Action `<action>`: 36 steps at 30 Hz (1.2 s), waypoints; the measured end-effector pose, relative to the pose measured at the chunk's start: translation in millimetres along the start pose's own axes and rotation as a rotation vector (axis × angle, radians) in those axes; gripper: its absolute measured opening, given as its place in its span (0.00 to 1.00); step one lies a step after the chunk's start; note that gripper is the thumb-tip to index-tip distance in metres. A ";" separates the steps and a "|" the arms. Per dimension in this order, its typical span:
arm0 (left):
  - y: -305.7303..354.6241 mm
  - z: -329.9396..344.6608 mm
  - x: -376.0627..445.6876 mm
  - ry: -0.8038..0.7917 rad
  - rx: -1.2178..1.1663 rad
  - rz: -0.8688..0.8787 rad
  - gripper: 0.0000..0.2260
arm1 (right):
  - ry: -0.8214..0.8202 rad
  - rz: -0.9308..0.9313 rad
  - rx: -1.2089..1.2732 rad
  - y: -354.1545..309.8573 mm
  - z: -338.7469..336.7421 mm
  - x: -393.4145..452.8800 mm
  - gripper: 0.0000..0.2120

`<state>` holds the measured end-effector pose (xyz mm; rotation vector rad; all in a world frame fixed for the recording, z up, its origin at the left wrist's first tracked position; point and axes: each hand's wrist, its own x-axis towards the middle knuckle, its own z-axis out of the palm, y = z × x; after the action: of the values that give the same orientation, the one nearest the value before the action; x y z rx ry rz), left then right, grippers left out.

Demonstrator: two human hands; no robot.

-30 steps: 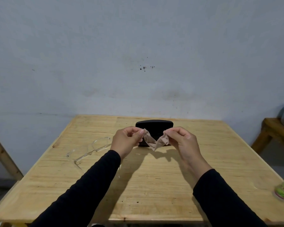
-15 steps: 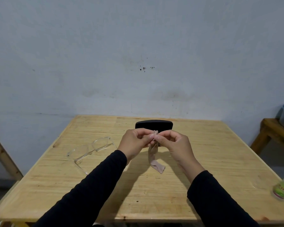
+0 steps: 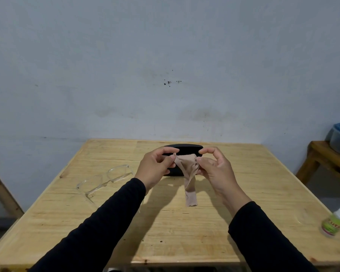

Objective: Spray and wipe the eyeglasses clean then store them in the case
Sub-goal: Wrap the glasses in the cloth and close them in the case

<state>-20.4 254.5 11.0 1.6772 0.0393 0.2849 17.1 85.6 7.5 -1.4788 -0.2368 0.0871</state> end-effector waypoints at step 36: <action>26.0 -19.5 27.4 0.164 0.282 0.140 0.06 | 0.094 -0.096 -0.293 -38.2 -51.8 22.8 0.06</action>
<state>-1.6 275.4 42.9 1.9360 0.0882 0.5424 46.9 36.2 44.0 -1.7550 -0.2515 -0.0988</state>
